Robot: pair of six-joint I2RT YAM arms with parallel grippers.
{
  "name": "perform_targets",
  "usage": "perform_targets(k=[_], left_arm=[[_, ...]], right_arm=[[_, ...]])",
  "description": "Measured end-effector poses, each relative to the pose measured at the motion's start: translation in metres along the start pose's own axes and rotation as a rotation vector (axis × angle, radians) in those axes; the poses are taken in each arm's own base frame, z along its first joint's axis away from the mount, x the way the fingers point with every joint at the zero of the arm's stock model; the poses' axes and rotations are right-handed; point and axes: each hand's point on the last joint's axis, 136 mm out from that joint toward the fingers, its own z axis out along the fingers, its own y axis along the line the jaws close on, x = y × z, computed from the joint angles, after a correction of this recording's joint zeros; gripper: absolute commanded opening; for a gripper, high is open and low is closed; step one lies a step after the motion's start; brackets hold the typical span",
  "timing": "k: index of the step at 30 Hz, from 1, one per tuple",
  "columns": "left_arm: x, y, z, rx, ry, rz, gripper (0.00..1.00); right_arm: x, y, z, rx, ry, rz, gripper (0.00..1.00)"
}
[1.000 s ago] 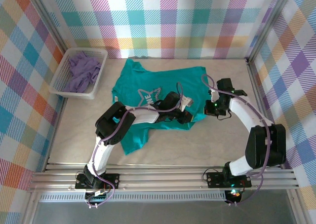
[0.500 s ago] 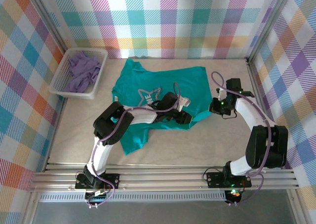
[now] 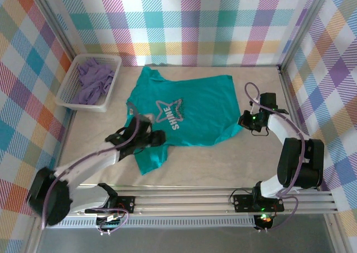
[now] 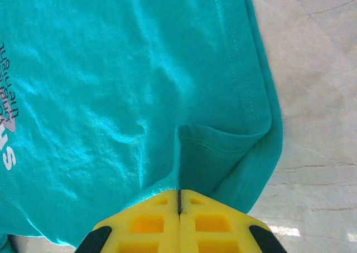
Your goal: Fold the inside-out t-shirt
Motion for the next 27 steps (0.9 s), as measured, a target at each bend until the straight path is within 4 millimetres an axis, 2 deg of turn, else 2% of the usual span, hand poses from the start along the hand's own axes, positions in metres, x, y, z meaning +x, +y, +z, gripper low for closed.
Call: perform_targets(k=[2,4,7,12,15,19,22,27], left_arm=[[0.024,0.029,-0.017,-0.086,0.033,-0.046,0.61],[0.041,0.045,-0.026,-0.139,0.065,-0.079,0.61],[0.067,0.061,-0.025,-0.192,0.146,-0.118,0.6],[0.106,0.078,-0.014,-0.263,0.298,-0.157,0.47],[0.116,0.081,-0.011,-0.272,0.34,-0.166,0.39],[0.123,0.081,-0.005,-0.268,0.377,-0.169,0.33],[0.124,0.077,-0.002,-0.254,0.384,-0.173,0.31],[0.125,0.077,0.004,-0.248,0.391,-0.174,0.21]], right_arm=[[0.001,0.001,0.001,-0.012,0.0,-0.001,0.0],[0.001,0.002,0.002,-0.022,0.0,-0.001,0.0],[0.002,0.004,0.003,-0.032,0.0,-0.002,0.0],[0.002,0.006,0.001,-0.042,-0.006,-0.006,0.0],[0.004,0.007,-0.002,-0.044,-0.016,-0.011,0.0],[0.003,0.007,-0.003,-0.047,-0.021,-0.014,0.0],[0.003,0.008,-0.003,-0.051,-0.022,-0.015,0.0],[0.003,0.008,-0.003,-0.051,-0.023,-0.015,0.0]])
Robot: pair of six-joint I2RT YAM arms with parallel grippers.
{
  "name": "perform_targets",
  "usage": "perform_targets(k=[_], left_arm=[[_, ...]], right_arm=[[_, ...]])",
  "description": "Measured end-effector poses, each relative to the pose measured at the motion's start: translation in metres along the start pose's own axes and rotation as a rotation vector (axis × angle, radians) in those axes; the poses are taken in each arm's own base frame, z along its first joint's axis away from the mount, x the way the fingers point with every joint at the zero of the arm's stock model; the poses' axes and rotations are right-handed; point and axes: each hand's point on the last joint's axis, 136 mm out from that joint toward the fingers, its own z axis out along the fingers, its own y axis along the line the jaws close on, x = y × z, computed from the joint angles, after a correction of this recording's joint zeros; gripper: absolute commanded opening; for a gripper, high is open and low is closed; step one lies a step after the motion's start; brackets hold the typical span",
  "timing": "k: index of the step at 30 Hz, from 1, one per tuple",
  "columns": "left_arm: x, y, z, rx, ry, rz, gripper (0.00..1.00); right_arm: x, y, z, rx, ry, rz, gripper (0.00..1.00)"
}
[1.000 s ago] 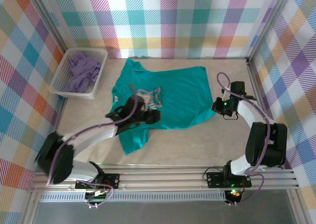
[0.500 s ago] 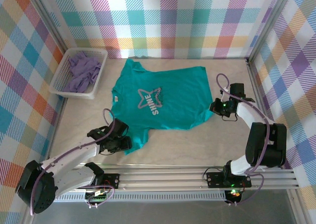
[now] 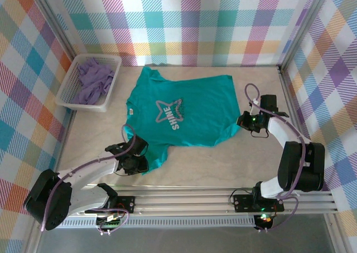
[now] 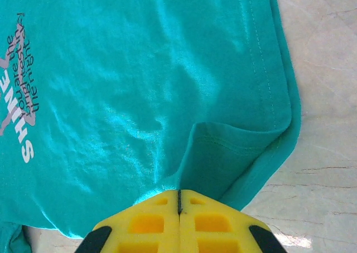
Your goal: Fold the inside-out t-shirt
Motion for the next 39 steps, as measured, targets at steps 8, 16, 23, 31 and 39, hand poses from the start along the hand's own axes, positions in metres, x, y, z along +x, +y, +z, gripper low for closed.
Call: perform_targets(k=[8,16,23,31,39], left_arm=[[-0.006,-0.005,0.0,0.029,-0.03,0.0,0.0],[-0.059,-0.019,-0.084,0.111,-0.367,-0.01,0.0],[-0.148,-0.044,-0.267,0.209,-0.859,-0.039,0.0],[-0.15,-0.042,-0.477,0.267,-1.268,0.019,0.0],[-0.156,-0.044,-0.535,0.195,-1.368,0.073,0.0]], right_arm=[[0.0,0.0,0.0,0.0,-0.002,-0.001,0.0],[-0.019,0.022,-0.036,-0.029,-0.138,-0.052,0.0],[-0.075,0.069,-0.134,-0.041,-0.455,-0.16,0.0],[-0.09,0.147,-0.295,-0.109,-0.823,-0.303,0.0],[-0.067,0.184,-0.374,-0.166,-0.978,-0.381,0.0]])
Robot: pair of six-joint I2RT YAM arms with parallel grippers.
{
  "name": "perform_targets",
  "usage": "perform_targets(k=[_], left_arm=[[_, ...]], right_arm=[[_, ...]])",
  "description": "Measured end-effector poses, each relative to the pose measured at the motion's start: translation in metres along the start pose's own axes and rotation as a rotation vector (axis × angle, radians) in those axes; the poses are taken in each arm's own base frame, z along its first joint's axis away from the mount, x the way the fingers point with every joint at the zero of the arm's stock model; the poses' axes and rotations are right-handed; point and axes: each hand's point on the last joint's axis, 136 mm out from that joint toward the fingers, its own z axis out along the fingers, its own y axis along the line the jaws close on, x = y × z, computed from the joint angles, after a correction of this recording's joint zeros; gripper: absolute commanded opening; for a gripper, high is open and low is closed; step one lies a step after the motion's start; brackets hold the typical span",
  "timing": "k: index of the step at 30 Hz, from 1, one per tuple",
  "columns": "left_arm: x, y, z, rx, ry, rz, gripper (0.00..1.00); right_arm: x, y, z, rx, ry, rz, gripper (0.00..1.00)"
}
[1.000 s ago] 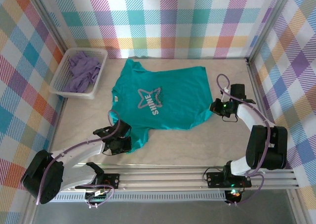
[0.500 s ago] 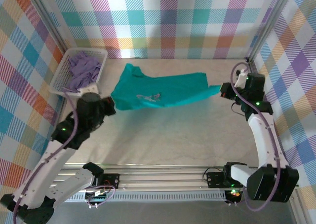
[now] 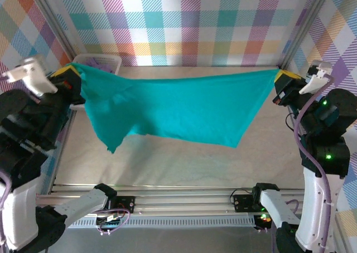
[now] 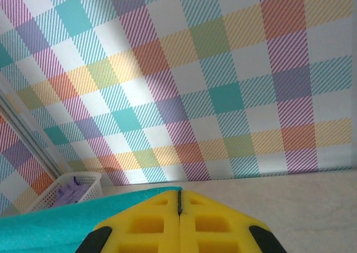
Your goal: Fold the inside-out t-shirt
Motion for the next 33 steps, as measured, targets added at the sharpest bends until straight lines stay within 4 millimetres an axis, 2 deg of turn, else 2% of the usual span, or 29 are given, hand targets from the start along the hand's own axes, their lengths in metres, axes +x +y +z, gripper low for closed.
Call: perform_targets(k=[2,4,8,10,13,17,22,27,33], left_arm=[[0.019,-0.003,0.034,-0.037,0.067,0.039,0.0],[0.046,-0.003,0.075,-0.074,0.155,0.07,0.0],[0.109,0.011,0.15,-0.143,0.338,0.105,0.0],[0.134,0.015,0.172,-0.15,0.405,0.112,0.0],[0.144,0.011,0.179,-0.122,0.437,0.108,0.0],[0.122,0.003,0.159,-0.077,0.386,0.087,0.0],[0.074,-0.004,0.104,0.004,0.253,0.04,0.0],[0.026,-0.011,0.03,0.111,0.089,-0.015,0.0],[-0.018,-0.014,-0.035,0.197,-0.066,-0.051,0.0]], right_arm=[[0.006,-0.005,0.009,0.008,0.025,0.009,0.0],[0.016,-0.015,0.027,0.022,0.066,0.024,0.0],[0.044,-0.042,0.076,0.055,0.17,0.063,0.0],[0.059,-0.054,0.096,0.072,0.22,0.081,0.0],[0.073,-0.064,0.11,0.086,0.263,0.095,0.0],[0.064,-0.058,0.102,0.077,0.236,0.082,0.0],[0.039,-0.039,0.069,0.052,0.151,0.047,0.0],[0.009,-0.009,0.016,0.015,0.042,0.007,0.0],[-0.032,0.03,-0.052,-0.036,-0.105,-0.047,0.0]])
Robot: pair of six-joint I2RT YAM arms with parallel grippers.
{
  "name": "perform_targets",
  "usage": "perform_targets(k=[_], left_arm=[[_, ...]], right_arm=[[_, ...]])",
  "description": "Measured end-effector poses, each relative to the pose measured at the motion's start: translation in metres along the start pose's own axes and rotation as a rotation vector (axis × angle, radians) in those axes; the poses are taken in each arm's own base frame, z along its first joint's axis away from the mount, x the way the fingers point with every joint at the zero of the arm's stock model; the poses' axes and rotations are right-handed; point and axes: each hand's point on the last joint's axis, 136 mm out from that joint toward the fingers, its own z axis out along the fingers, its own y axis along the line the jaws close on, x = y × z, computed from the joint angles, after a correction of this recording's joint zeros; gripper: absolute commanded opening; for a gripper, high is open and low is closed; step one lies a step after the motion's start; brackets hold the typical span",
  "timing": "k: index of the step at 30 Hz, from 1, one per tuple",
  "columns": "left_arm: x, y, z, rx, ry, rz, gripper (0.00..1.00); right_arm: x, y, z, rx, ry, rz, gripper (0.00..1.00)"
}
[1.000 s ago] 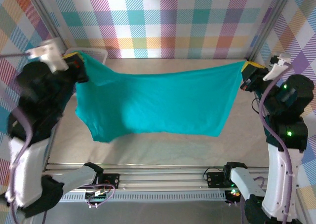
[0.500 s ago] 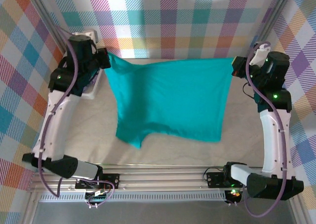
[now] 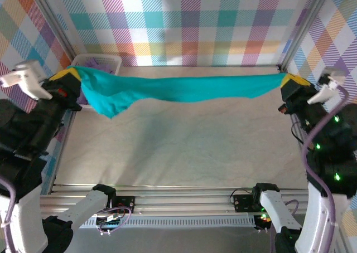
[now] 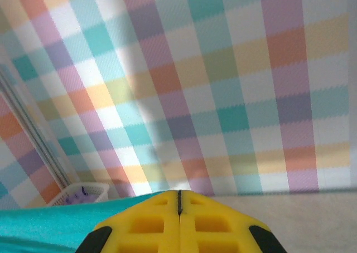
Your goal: Fold the inside-out t-shirt
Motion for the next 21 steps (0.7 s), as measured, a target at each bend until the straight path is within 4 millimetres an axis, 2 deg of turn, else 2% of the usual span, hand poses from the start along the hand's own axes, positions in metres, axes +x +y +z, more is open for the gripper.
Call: perform_targets(k=[3,5,7,10,13,16,19,21], left_arm=[[-0.017,-0.005,-0.011,0.017,-0.046,-0.004,0.0],[-0.022,-0.006,-0.008,0.012,-0.053,-0.003,0.0],[-0.022,-0.004,0.003,-0.005,-0.045,-0.002,0.0],[-0.005,0.003,0.038,-0.05,0.019,0.011,0.0],[0.03,0.014,0.09,-0.102,0.124,0.03,0.0],[0.079,0.029,0.145,-0.146,0.236,0.051,0.0],[0.15,0.05,0.199,-0.195,0.381,0.079,0.0],[0.197,0.068,0.228,-0.23,0.472,0.089,0.07]], right_arm=[[-0.022,0.015,-0.019,-0.028,-0.062,-0.024,0.0],[-0.028,0.02,-0.023,-0.038,-0.078,-0.031,0.0],[-0.028,0.019,-0.02,-0.04,-0.073,-0.03,0.0],[-0.021,0.009,0.0,-0.03,-0.037,-0.018,0.0],[0.002,-0.011,0.037,-0.011,0.029,-0.005,0.0],[0.042,-0.041,0.085,0.02,0.131,0.028,0.0],[0.09,-0.073,0.131,0.05,0.232,0.065,0.0],[0.133,-0.099,0.165,0.077,0.314,0.096,0.0]])
